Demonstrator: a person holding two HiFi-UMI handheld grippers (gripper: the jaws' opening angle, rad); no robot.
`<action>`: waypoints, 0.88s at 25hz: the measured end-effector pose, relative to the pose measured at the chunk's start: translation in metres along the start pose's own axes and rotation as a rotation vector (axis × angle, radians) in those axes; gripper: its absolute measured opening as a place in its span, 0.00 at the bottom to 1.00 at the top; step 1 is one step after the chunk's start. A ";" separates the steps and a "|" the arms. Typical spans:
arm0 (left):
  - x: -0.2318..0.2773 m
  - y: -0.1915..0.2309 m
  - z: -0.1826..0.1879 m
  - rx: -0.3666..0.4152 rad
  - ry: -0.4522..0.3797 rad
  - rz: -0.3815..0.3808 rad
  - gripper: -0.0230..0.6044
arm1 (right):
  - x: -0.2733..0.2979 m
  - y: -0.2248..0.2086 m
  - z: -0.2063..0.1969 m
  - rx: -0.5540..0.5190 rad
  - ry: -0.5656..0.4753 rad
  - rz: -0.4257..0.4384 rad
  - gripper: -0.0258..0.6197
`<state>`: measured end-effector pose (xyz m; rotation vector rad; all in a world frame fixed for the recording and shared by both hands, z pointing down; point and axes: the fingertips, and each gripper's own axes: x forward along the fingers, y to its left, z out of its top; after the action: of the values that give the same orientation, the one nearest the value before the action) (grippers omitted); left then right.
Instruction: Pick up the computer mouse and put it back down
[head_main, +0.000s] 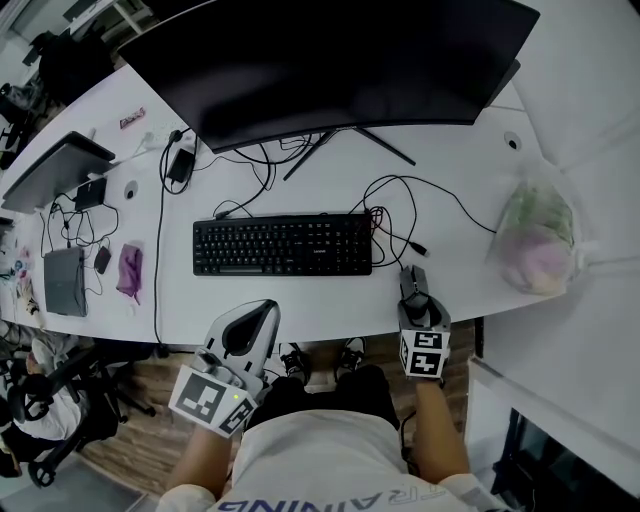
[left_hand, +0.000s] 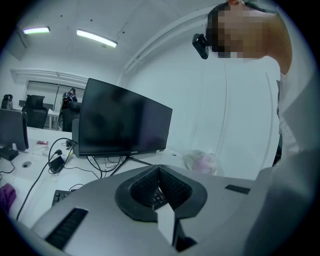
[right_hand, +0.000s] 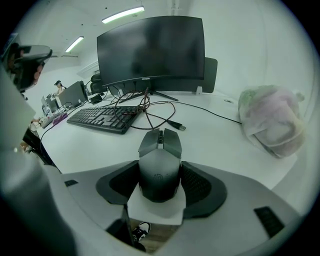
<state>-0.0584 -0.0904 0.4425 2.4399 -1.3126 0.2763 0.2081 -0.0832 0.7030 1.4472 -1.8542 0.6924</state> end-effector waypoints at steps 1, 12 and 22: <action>0.000 0.000 0.000 -0.001 0.000 -0.001 0.05 | 0.000 0.000 0.000 -0.003 0.002 -0.002 0.46; -0.005 -0.003 0.005 0.006 -0.015 -0.017 0.05 | -0.006 0.004 0.004 -0.008 0.003 0.001 0.47; -0.018 -0.010 0.015 0.029 -0.052 -0.042 0.05 | -0.037 0.006 0.031 -0.008 -0.096 -0.018 0.47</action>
<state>-0.0600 -0.0781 0.4207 2.5115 -1.2852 0.2245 0.2021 -0.0828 0.6544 1.5138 -1.9118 0.6151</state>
